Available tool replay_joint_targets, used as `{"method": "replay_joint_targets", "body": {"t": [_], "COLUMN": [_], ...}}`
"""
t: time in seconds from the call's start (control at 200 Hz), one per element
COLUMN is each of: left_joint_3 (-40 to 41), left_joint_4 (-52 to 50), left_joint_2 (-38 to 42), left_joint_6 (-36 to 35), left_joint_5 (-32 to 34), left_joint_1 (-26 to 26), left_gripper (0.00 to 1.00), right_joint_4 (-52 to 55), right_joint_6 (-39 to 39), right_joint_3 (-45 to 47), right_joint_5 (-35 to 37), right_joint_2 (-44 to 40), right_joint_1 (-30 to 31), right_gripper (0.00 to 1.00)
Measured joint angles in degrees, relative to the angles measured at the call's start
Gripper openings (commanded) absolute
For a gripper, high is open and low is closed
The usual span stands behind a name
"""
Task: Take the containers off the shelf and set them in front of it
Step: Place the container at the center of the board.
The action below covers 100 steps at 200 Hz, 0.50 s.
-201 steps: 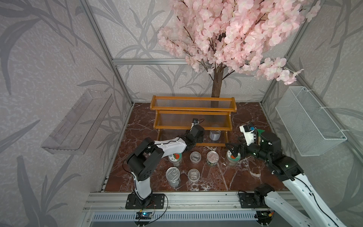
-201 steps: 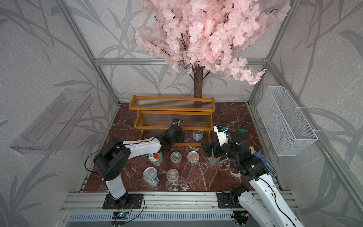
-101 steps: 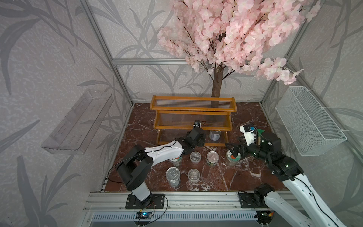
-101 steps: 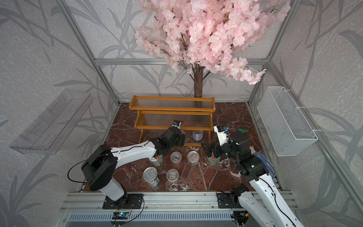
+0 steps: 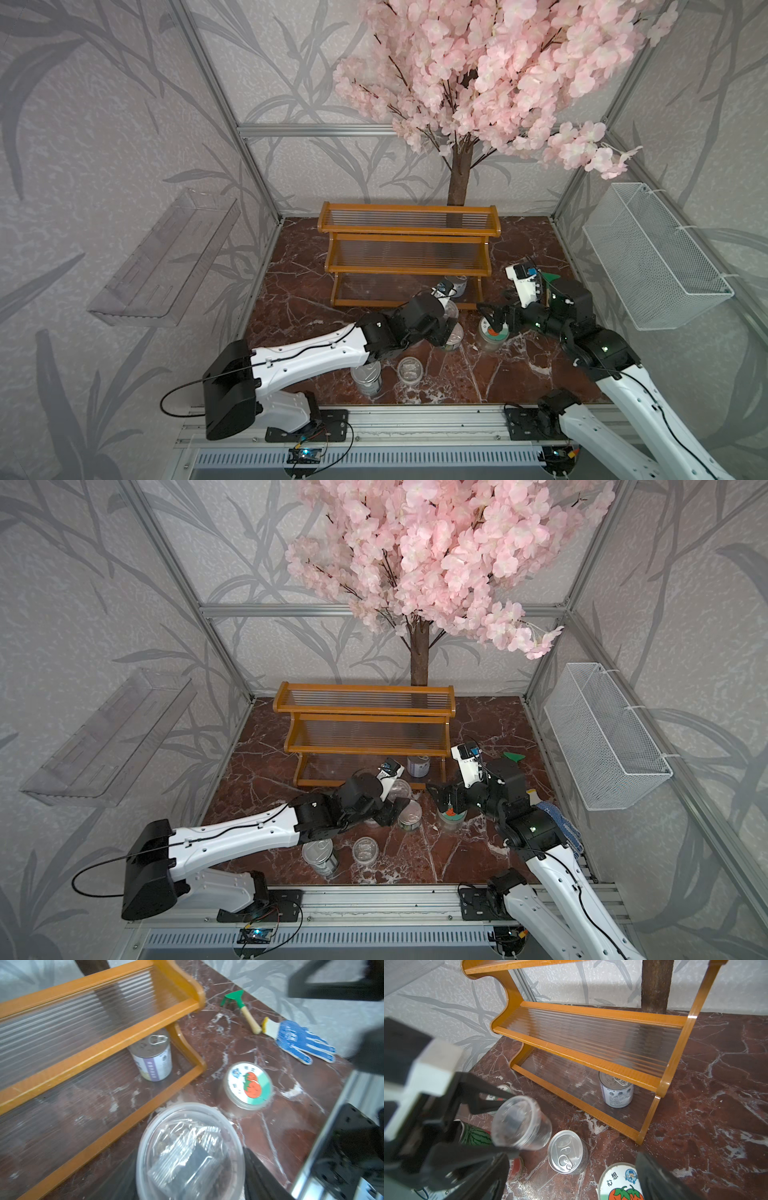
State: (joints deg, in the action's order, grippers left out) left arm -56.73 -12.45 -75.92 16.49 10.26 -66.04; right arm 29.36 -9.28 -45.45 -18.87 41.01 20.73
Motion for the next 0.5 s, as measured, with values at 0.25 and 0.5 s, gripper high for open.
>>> {"method": "replay_joint_targets", "body": {"t": [0.25,0.5], "left_joint_3": [8.4,9.7], "left_joint_4": [0.5,4.6], "left_joint_2": [3.0,-3.2], "left_joint_6": [2.2,2.7], "left_joint_5": [0.2,0.3], "left_joint_1": [-12.4,-15.6], "left_gripper": [0.69,0.69], "right_joint_4": [0.8,1.2], "right_joint_6": [0.8,1.4], "right_joint_3": [0.0,0.0], "right_joint_5": [0.5,0.4], "right_joint_2": [1.3,1.6], "right_joint_1": [-0.4,-0.6], "right_gripper": [0.99,0.99]}}
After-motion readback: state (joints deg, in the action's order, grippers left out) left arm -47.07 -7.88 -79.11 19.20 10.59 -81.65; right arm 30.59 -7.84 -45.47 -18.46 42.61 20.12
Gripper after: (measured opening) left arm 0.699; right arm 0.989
